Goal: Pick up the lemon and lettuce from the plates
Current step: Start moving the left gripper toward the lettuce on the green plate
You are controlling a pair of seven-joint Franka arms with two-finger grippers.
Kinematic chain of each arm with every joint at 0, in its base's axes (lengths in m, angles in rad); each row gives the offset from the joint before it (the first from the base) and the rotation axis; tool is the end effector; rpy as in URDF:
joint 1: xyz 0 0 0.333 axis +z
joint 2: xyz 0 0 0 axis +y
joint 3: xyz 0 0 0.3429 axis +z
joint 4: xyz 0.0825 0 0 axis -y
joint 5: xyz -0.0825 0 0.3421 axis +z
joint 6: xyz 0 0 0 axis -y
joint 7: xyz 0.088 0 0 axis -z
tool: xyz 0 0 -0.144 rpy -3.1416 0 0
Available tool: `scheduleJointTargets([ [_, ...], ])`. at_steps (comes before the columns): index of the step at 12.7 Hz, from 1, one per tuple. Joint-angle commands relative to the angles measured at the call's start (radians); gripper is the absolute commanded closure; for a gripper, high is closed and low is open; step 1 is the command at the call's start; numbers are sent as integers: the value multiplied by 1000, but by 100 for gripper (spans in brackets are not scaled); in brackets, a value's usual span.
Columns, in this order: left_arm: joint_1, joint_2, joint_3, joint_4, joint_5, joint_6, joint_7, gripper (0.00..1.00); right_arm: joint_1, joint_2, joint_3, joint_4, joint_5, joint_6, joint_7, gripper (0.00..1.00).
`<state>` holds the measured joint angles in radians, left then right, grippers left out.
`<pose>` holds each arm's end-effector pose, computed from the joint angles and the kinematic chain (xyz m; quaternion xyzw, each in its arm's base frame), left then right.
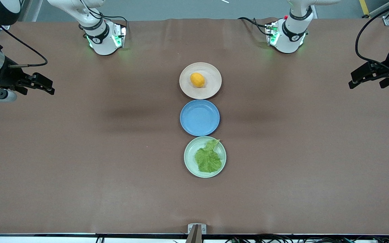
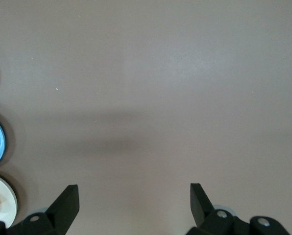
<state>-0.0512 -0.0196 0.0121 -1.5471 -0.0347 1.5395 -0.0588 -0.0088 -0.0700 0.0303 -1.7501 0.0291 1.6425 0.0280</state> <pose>0.5031 -0.0247 0.6318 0.9998 0.0092 0.0051 0.0177 0.4897 0.0150 0.5783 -0.9997 0.0046 0.0191 0.0130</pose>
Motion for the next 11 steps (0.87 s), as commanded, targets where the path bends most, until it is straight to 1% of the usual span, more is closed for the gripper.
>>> scheduleJointTargets([
  [1, 2, -8, 0, 5, 6, -16, 22, 0, -16, -31, 4, -35, -15, 31, -43, 0],
  [7, 1, -2, -1, 2, 3, -18, 7, 0, -19, -30, 2, -35, -9, 20, -39, 0],
  [9, -16, 33, -9, -2, -7, -19, 8, 0, -26, -28, 3, -29, -8, 11, -39, 0],
  [11, -41, 102, -41, 5, -84, -7, -10, 0, -36, -22, 2, -11, -6, 10, -39, 0],
])
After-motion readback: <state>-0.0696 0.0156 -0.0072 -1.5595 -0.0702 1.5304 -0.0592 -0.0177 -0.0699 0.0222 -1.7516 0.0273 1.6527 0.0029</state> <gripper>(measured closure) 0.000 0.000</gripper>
